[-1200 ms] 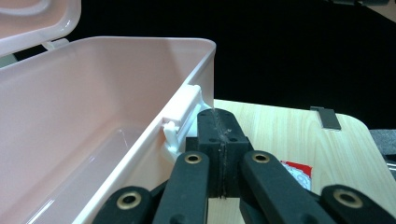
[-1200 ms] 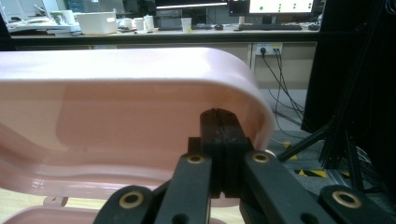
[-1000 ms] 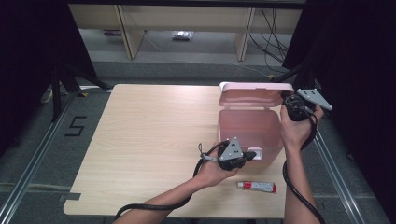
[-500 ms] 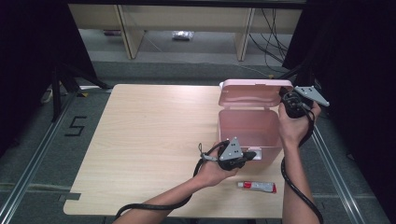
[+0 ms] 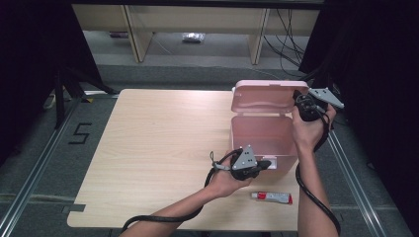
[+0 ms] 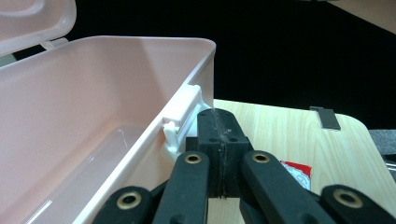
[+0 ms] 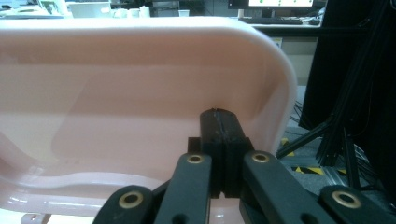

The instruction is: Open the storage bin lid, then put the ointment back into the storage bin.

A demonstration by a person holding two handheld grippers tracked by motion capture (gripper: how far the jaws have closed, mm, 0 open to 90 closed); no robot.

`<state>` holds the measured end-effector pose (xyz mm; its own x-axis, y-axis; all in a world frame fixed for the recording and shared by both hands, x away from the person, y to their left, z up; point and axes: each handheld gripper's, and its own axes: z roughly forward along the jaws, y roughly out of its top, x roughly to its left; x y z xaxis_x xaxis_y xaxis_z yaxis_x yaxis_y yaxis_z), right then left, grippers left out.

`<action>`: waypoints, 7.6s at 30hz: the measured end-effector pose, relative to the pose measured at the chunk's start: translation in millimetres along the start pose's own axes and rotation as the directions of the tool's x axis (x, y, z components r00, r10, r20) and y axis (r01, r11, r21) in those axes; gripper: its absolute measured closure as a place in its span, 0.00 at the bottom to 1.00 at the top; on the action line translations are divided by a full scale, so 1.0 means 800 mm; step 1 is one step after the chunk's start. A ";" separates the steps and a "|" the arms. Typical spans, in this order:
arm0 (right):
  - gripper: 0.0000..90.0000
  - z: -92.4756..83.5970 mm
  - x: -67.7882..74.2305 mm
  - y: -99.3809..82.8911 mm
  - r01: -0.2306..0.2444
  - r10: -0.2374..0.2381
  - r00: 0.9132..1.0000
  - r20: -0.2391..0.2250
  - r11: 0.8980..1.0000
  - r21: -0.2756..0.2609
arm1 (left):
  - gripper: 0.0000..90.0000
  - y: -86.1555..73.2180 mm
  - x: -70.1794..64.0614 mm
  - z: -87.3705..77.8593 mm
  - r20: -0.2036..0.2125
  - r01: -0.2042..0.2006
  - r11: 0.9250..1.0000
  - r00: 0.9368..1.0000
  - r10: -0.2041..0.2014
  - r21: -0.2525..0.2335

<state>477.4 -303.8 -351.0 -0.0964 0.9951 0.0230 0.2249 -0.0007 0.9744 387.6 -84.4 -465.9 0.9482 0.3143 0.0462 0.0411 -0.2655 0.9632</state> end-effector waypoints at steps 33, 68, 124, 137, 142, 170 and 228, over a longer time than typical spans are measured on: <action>1.00 0.037 0.015 -0.002 0.047 -0.047 0.999 -0.001 0.996 0.070 | 0.99 0.000 -0.001 0.000 -0.005 -0.004 1.000 1.000 0.004 0.000; 1.00 0.074 0.012 -0.025 0.042 -0.045 0.999 0.009 0.976 0.214 | 0.99 0.000 -0.001 -0.001 -0.004 -0.004 1.000 1.000 0.004 0.005; 0.96 0.013 0.013 -0.021 0.050 -0.002 0.991 -0.131 0.932 0.358 | 0.99 0.002 0.000 -0.001 0.000 0.003 1.000 1.000 -0.003 0.012; 0.92 -0.043 0.006 -0.033 0.087 -0.006 0.975 -0.222 0.931 0.354 | 0.99 0.003 0.001 0.000 0.006 0.014 1.000 1.000 -0.014 0.018; 0.91 -0.064 0.008 -0.046 0.080 0.007 0.972 -0.234 0.930 0.360 | 0.98 0.005 0.003 -0.002 0.009 0.022 0.999 1.000 -0.023 0.023; 0.82 -0.132 -0.004 -0.080 0.087 0.029 0.949 -0.314 0.933 0.348 | 0.75 0.017 0.025 -0.126 -0.013 0.025 1.000 1.000 -0.025 0.002; 0.68 -0.158 -0.009 -0.098 0.366 -0.080 0.838 -0.539 0.815 0.448 | 0.54 -0.017 0.052 -0.215 -0.153 0.068 0.998 0.986 -0.066 0.007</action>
<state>338.2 -323.5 -399.0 -0.6217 0.7808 0.0622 0.5829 0.4081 0.7026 372.5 88.7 -431.3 0.8839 0.4670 0.0227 0.1072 -0.2497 0.9624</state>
